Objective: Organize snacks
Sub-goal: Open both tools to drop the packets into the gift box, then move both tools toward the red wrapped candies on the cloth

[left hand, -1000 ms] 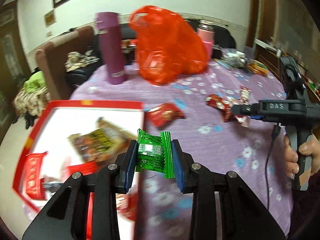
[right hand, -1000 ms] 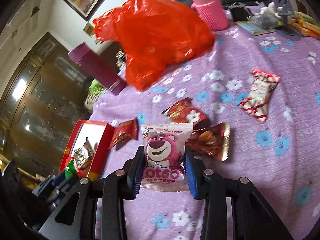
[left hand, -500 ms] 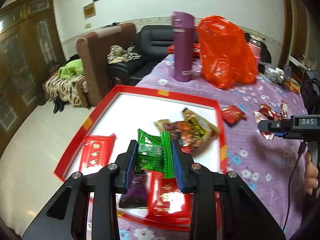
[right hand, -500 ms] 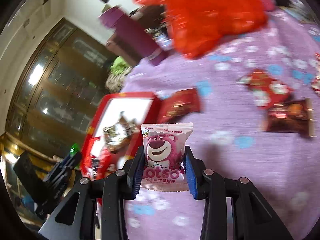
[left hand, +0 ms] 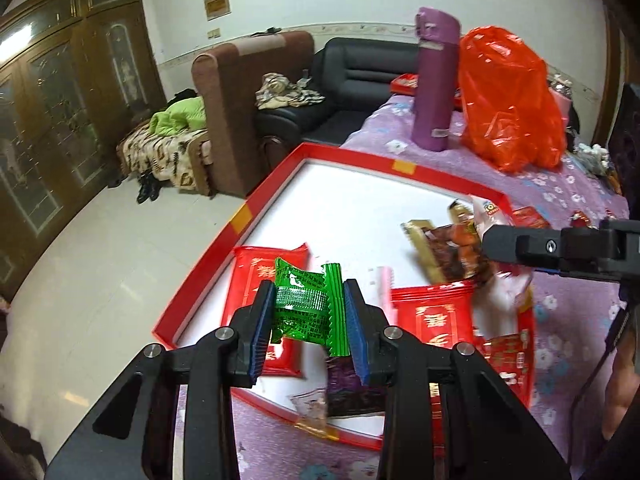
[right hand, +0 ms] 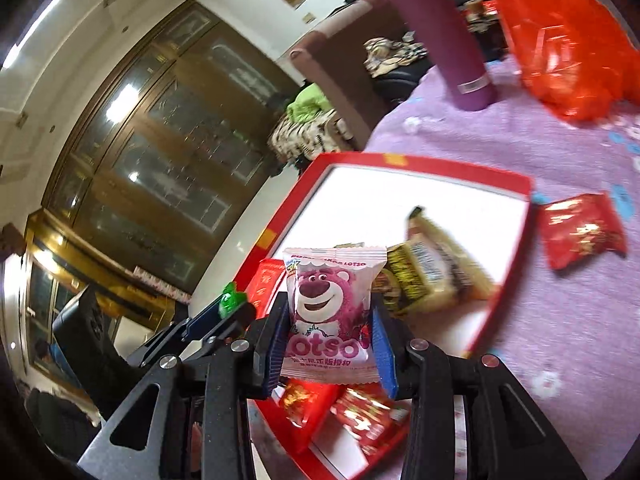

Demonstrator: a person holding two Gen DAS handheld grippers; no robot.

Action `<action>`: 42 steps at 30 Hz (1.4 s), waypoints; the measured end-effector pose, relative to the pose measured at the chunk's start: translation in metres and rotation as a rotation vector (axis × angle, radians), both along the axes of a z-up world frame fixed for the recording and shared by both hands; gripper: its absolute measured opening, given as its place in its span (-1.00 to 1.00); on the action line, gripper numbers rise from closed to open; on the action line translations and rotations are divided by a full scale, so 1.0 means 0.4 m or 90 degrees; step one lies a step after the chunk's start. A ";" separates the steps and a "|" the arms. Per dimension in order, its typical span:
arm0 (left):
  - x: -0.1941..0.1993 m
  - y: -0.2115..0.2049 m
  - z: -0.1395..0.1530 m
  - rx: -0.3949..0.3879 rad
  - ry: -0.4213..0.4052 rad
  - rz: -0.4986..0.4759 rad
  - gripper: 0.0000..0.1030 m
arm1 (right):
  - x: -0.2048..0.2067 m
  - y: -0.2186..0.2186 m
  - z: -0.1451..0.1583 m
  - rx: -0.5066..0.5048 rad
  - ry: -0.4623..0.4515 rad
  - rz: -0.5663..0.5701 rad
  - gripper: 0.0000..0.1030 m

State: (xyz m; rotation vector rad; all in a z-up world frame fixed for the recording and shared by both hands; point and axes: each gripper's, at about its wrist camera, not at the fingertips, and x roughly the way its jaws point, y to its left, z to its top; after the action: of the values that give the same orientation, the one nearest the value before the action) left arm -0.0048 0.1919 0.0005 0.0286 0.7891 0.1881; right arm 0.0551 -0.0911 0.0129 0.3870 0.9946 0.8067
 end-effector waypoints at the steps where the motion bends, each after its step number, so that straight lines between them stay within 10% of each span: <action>1: 0.001 0.004 -0.003 0.003 0.001 0.006 -0.32 | -0.002 0.013 -0.003 0.000 0.002 0.005 -0.22; 23: -0.001 -0.154 0.037 0.089 -0.009 -0.029 0.41 | 0.019 -0.327 0.034 0.006 -0.061 -0.184 0.19; 42: 0.034 -0.310 0.052 0.116 0.020 -0.101 0.43 | 0.060 -0.555 0.015 -0.001 0.012 -0.279 0.26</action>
State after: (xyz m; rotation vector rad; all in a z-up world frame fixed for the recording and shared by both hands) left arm 0.0089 0.0677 0.0212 0.2665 0.7952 0.1089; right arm 0.0790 -0.3129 0.0189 0.5882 0.8839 0.4064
